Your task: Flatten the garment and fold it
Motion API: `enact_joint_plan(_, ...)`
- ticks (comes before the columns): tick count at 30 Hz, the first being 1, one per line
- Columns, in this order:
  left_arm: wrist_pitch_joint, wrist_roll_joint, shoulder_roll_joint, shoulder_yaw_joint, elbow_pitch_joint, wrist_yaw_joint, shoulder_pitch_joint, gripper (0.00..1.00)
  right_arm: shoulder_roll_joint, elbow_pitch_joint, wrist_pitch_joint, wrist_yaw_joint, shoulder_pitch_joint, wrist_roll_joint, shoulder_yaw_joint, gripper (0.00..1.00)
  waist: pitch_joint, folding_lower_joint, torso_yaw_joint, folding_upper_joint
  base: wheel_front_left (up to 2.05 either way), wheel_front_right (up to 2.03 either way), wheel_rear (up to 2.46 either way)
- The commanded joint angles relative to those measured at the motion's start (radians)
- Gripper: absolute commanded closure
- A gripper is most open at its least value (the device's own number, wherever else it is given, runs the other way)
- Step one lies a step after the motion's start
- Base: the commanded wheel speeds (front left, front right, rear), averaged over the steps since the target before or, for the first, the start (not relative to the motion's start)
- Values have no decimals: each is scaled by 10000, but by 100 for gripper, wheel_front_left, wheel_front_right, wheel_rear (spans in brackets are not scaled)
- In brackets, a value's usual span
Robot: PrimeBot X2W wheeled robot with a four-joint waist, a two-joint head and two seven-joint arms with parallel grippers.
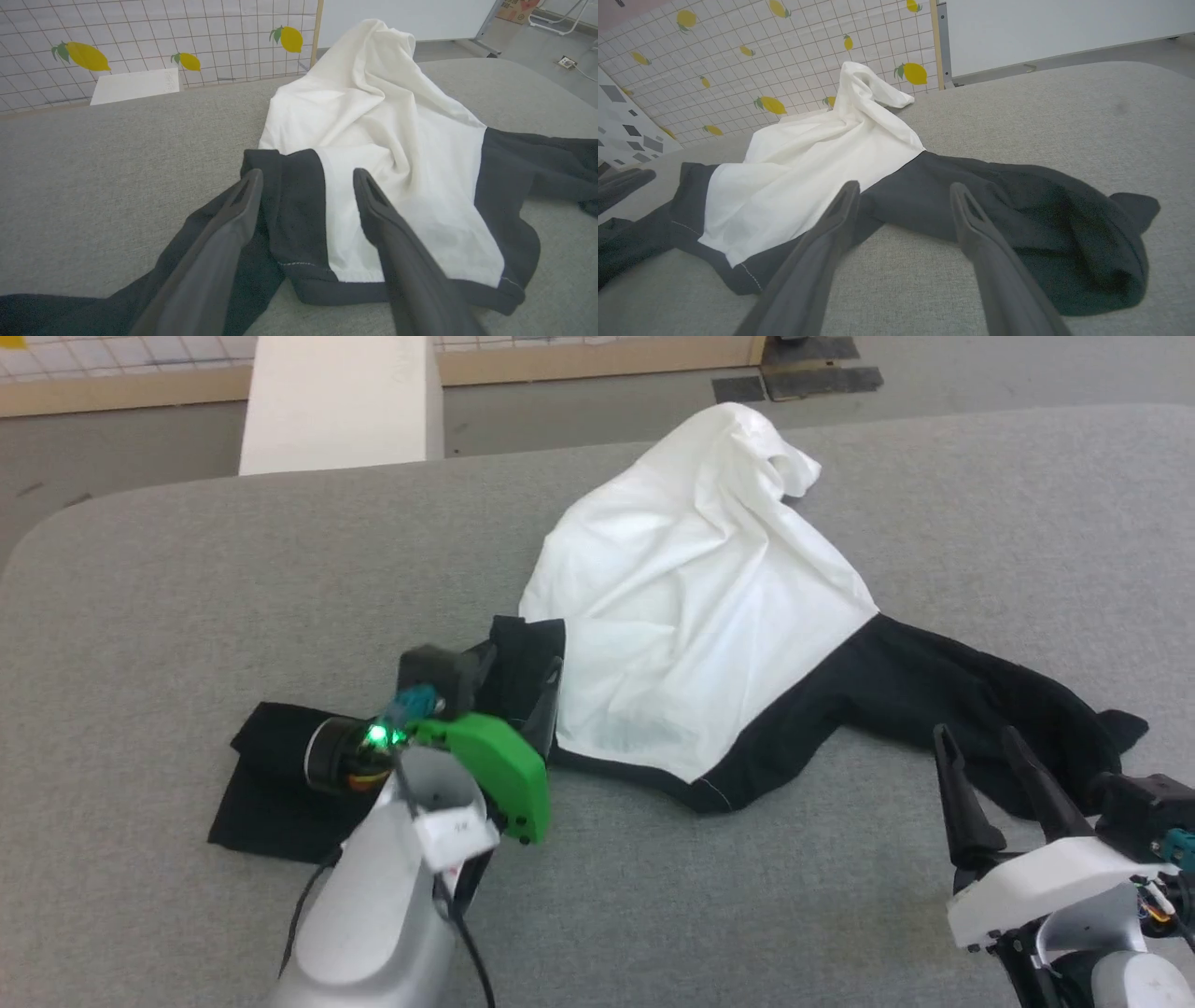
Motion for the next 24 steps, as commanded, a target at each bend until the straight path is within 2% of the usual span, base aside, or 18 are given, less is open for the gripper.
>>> enact_joint_plan(1, 282, -17, 32, 17, 323, 33, -359, 0, 26, -29, -19, -15, -62, -91, 81, 0, 150, 1, -221, -1, 0, 0, 0)
enact_joint_plan(8, 2063, 338, 226, 19, 1601, 859, -1134, 0, 27, -5, 11, -15, -116, -91, 412, 0, 291, 1, -548, -1, 0, 0, 0)
enact_joint_plan(9, 2094, 287, 224, 48, 1607, 874, -1170, 13, 27, -17, 3, -15, -119, -60, 451, 0, 307, 1, -571, -1, 0, 0, 0)
enact_joint_plan(10, 2060, 208, 220, 74, 1581, 830, -1178, 77, 27, -20, -5, -15, -121, -38, 471, 0, 313, 1, -582, -1, 0, 0, 0)
enact_joint_plan(11, 2040, 76, 209, 89, 1551, 732, -1145, 100, 27, -15, -16, -15, -119, -23, 478, 0, 307, 1, -580, -1, 0, 0, 0)
enact_joint_plan(16, 1758, -456, 142, 50, 1104, 398, -765, 100, 27, 88, -36, -15, -56, 43, 428, 0, 158, 1, -428, -1, 0, 0, 0)
enact_joint_plan(20, 1514, -992, 85, -53, 87, 286, 111, 100, 27, 86, -25, -15, 16, 48, 311, 0, -97, 1, -149, -1, 0, 0, 0)
enact_joint_plan(24, 2093, -1653, 67, -304, -1392, 147, 1600, 100, 27, 40, 90, -15, 164, 26, 103, 0, -400, 1, 257, -1, 0, 0, 0)
